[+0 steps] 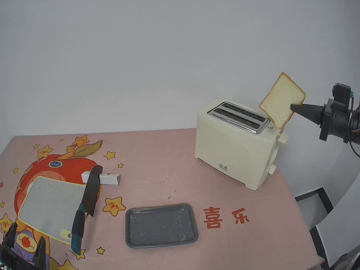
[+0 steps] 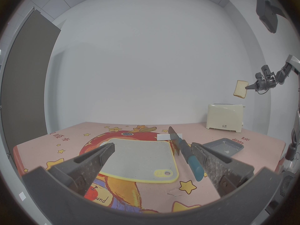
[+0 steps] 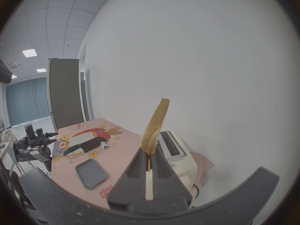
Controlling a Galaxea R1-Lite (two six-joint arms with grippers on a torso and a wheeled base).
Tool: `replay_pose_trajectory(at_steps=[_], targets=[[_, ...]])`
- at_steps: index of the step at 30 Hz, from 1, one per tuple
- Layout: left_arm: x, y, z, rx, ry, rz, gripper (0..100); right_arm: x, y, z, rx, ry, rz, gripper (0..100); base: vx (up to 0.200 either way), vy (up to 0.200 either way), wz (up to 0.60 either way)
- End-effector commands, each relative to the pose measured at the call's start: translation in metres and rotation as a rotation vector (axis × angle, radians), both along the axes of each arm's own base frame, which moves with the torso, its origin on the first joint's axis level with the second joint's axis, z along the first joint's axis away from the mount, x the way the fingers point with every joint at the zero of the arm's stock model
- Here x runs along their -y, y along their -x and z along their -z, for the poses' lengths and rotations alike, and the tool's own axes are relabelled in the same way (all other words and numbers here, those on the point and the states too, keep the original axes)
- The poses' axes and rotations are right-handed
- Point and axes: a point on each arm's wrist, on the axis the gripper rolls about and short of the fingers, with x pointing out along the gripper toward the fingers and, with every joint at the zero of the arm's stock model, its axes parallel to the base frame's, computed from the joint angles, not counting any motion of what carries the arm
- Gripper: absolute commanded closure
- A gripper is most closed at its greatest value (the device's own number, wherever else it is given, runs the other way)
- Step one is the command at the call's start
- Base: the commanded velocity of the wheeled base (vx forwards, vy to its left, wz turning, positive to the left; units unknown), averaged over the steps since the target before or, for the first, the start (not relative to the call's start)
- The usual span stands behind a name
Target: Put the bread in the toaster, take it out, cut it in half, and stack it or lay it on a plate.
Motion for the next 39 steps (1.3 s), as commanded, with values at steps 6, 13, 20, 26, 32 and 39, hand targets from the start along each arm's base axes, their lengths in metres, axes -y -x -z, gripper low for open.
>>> replay_pose_trajectory(at_steps=[6, 13, 20, 26, 32, 39], targets=[[0.000, 0.000, 0.005, 0.000, 0.002, 0.001, 0, -0.006, -0.029, -0.002, 0.048, 0.051, -0.078, 100, 0.000, 0.000, 0.00], [0.000, 0.000, 0.005, 0.000, 0.002, 0.001, 0, -0.014, -0.052, -0.010, 0.108, 0.072, -0.138, 100, 0.000, 0.000, 0.00], [0.000, 0.000, 0.005, 0.000, 0.002, 0.001, 0, -0.029, -0.068, -0.002, 0.099, 0.086, -0.180, 100, 0.000, 0.000, 0.00], [0.000, 0.000, 0.005, 0.000, 0.002, 0.001, 0, -0.031, -0.080, 0.011, 0.092, 0.122, -0.203, 100, 0.000, 0.000, 0.00], [0.000, 0.000, 0.005, 0.000, 0.002, 0.001, 0, -0.032, -0.083, 0.014, 0.086, 0.124, -0.203, 100, 0.000, 0.000, 0.00], [0.000, 0.000, 0.005, 0.000, 0.002, 0.001, 0, -0.031, -0.087, 0.021, 0.068, 0.128, -0.200, 100, 0.000, 0.000, 0.00]])
